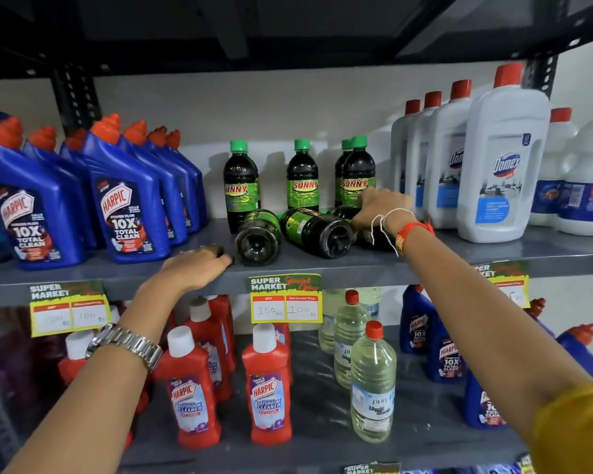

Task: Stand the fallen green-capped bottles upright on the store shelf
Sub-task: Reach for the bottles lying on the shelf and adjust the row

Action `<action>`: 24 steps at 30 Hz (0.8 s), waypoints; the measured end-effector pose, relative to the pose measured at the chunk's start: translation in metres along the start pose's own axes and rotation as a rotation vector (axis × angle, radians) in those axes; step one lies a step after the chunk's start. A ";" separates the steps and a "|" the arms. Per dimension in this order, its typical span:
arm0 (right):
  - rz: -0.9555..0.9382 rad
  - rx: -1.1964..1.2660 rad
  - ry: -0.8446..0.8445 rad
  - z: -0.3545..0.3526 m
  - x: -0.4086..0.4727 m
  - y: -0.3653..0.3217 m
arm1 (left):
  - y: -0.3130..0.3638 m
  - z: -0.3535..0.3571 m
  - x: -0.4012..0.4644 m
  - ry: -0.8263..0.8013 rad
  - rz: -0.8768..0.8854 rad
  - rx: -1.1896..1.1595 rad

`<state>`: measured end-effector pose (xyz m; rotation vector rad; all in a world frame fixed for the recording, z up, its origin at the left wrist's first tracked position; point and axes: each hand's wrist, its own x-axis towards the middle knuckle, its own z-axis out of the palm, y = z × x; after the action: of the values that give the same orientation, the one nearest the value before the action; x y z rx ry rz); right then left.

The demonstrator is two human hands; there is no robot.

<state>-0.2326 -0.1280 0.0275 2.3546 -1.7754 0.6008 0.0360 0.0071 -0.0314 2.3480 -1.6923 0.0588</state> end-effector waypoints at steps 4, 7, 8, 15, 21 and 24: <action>0.089 0.270 0.109 -0.009 -0.003 0.008 | -0.002 0.002 0.000 0.020 0.009 0.013; 0.124 0.587 0.283 -0.020 -0.004 0.017 | -0.001 0.002 0.002 0.010 0.013 0.030; 0.124 0.686 0.347 -0.023 -0.005 0.018 | -0.001 0.002 0.002 0.003 0.019 0.035; 0.145 1.111 0.466 -0.018 -0.012 0.021 | 0.001 0.002 -0.004 0.009 0.084 0.147; 0.101 1.262 0.371 0.017 -0.018 0.029 | 0.000 0.004 -0.009 0.032 0.132 0.238; 0.075 1.245 0.340 0.019 -0.015 0.032 | -0.002 0.005 -0.008 0.047 0.137 0.271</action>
<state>-0.2615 -0.1300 0.0004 2.4259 -1.4781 2.4945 0.0344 0.0142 -0.0378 2.3872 -1.9246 0.3880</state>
